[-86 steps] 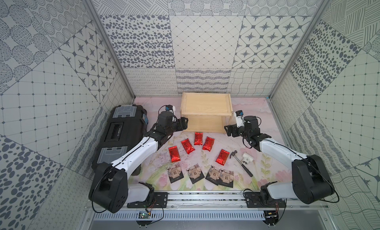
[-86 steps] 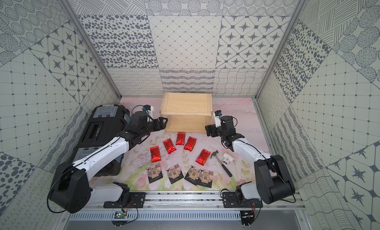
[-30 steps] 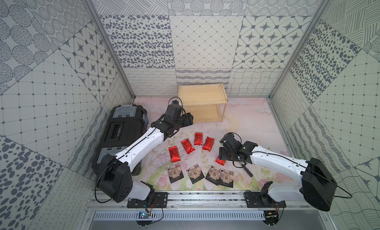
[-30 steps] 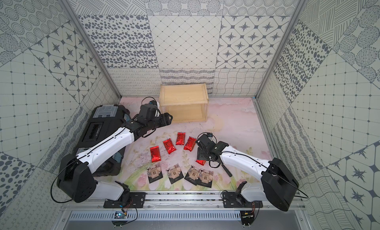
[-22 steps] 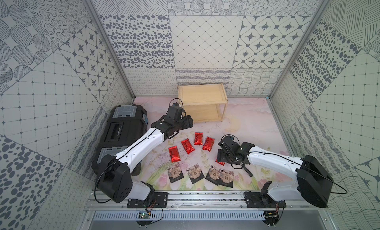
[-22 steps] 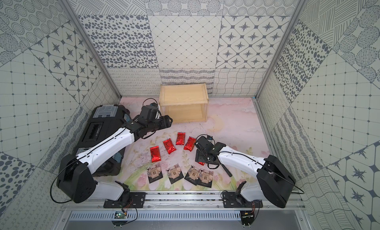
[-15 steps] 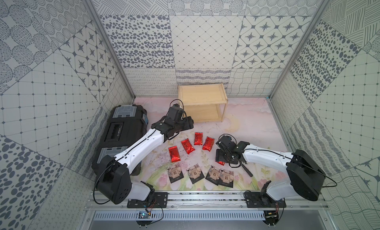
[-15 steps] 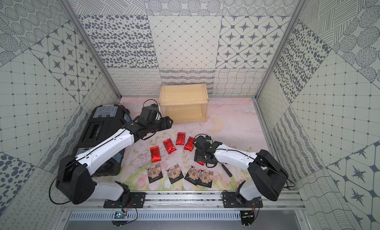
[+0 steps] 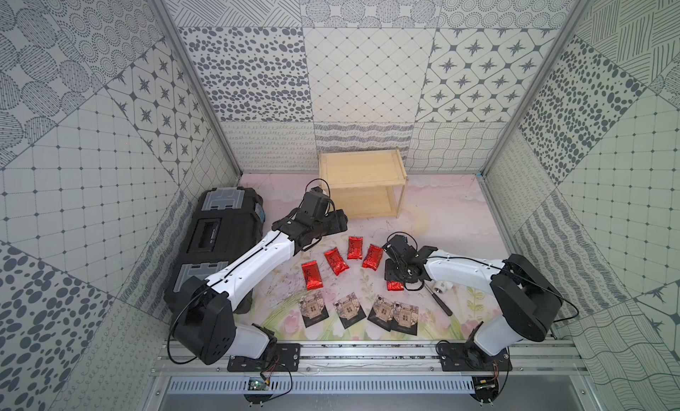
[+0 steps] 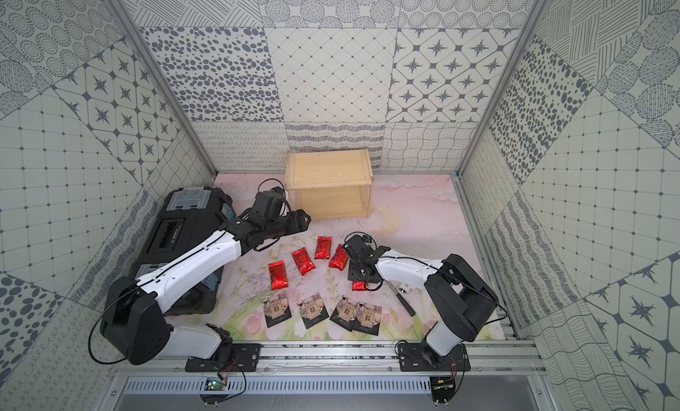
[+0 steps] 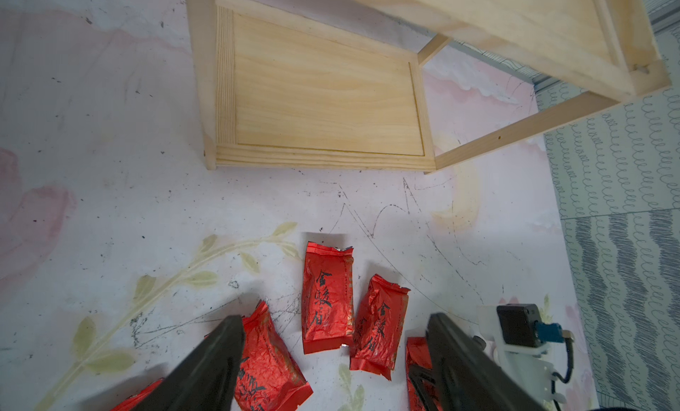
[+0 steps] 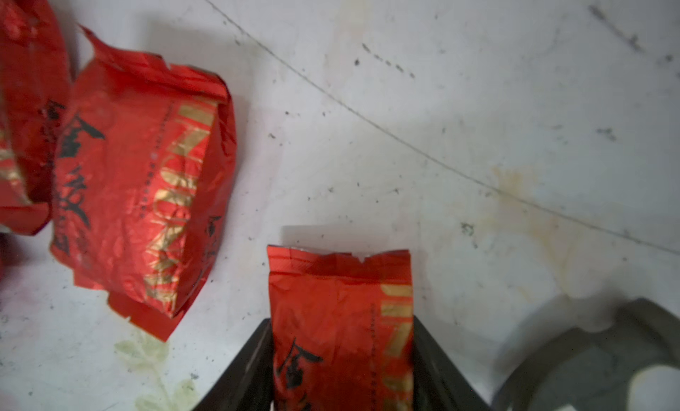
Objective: Place the tea bags on the shelf by color
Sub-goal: Pick up the tea bag from the center of the board.
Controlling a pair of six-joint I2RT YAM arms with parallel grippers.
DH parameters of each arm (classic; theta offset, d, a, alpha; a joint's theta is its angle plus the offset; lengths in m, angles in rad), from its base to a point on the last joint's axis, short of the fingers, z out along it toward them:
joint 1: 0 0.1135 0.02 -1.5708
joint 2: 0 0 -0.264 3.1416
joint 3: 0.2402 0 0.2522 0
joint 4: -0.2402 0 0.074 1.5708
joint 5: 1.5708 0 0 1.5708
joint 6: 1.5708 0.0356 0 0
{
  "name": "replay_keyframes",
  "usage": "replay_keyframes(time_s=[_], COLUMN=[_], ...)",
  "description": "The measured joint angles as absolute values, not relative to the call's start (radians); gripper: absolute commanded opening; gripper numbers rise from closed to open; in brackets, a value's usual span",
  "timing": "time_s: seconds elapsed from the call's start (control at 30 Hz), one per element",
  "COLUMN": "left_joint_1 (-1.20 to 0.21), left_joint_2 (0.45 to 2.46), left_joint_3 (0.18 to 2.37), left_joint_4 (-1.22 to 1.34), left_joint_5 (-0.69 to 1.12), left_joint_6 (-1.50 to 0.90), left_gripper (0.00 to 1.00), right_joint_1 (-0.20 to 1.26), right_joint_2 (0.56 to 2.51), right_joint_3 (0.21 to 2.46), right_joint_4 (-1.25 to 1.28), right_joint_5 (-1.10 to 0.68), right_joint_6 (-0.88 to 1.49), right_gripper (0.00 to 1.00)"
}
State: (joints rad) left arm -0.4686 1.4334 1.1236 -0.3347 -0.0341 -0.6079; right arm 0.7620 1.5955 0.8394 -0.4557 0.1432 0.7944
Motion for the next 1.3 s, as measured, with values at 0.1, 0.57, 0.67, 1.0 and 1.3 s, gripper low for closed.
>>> replay_keyframes(time_s=[0.1, 0.57, 0.67, 1.0, 1.3], left_joint_1=[-0.469, -0.469, -0.469, -0.469, -0.469], left_joint_2=[1.44, 1.454, 1.454, 1.448, 1.428], left_joint_3=[1.124, 1.124, 1.124, 1.121, 1.133], left_joint_4=[-0.335, -0.335, -0.335, -0.335, -0.371], left_joint_5=[-0.036, -0.036, -0.037, -0.037, -0.037], left_joint_6=[-0.608, -0.608, -0.608, -0.609, -0.609], left_gripper=[0.83, 0.83, 0.83, 0.83, 0.83], right_joint_1=[0.761, 0.797, 0.812, 0.819, 0.76], right_joint_2=[1.597, 1.608, 1.608, 1.596, 1.462], right_joint_3=[0.84, 0.859, 0.859, 0.858, 0.913], right_joint_4=[-0.451, -0.504, -0.521, -0.55, -0.646], right_joint_5=[0.142, 0.158, 0.169, 0.197, 0.227], right_joint_6=[0.769, 0.687, 0.686, 0.692, 0.651], right_gripper=[0.53, 0.67, 0.64, 0.52, 0.49])
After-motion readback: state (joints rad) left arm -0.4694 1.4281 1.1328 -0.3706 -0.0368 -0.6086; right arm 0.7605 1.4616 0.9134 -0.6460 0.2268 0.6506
